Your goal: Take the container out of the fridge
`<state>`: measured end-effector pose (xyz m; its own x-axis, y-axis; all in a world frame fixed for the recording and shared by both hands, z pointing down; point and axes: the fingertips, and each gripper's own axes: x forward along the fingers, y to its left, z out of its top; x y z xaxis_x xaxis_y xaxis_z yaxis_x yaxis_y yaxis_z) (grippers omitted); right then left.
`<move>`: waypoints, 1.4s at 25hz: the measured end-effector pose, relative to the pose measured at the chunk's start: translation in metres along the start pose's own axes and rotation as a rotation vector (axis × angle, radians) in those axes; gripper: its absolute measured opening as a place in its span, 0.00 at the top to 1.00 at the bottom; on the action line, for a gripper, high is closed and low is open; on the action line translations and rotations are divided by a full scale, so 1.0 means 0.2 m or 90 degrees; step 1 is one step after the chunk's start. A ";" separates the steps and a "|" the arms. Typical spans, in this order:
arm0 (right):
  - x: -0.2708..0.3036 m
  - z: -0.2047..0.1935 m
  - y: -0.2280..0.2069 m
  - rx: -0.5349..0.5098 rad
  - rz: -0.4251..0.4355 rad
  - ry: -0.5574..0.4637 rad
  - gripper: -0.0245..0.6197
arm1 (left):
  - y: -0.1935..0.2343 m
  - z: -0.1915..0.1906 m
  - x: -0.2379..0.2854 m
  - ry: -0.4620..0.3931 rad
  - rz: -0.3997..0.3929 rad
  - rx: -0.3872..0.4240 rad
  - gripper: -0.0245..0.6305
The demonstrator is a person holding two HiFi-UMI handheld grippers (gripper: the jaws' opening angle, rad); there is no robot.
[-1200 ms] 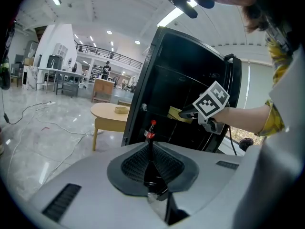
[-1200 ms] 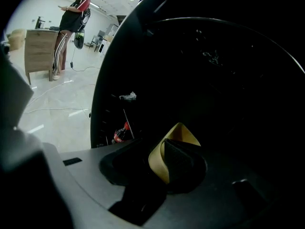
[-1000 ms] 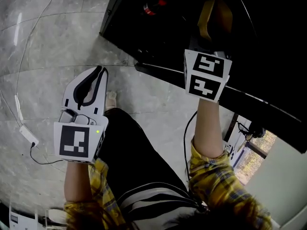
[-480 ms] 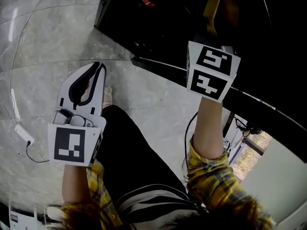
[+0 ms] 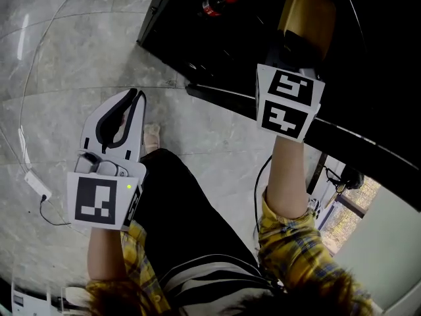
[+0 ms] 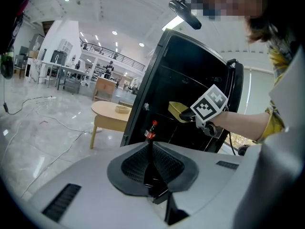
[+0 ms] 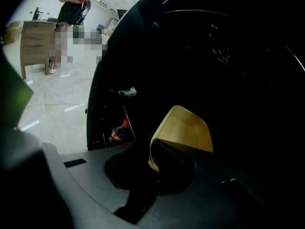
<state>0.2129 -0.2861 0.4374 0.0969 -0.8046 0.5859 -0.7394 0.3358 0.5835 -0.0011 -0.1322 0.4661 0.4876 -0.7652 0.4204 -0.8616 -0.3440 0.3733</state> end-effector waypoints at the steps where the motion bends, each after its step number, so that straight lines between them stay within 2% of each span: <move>1: -0.01 0.00 0.01 -0.001 0.002 0.000 0.88 | 0.00 0.00 -0.02 0.005 0.002 -0.004 0.91; 13: -0.23 0.07 0.16 0.014 0.030 -0.017 0.88 | 0.04 0.11 -0.26 -0.021 0.011 0.036 0.91; 24: -0.58 0.06 0.35 0.040 0.092 -0.026 0.88 | 0.02 0.22 -0.55 -0.021 0.042 0.063 0.91; 28: -0.71 0.06 0.41 0.038 0.114 -0.034 0.88 | -0.01 0.24 -0.66 -0.021 0.047 0.058 0.91; 35: -0.94 0.13 0.50 0.041 0.157 -0.072 0.88 | -0.04 0.29 -0.85 -0.028 0.068 0.075 0.91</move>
<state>0.1036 -0.1138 0.3722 -0.1638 -0.7535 0.6367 -0.7729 0.4991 0.3919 -0.0859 -0.0311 0.3429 0.3883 -0.8226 0.4154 -0.9199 -0.3190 0.2281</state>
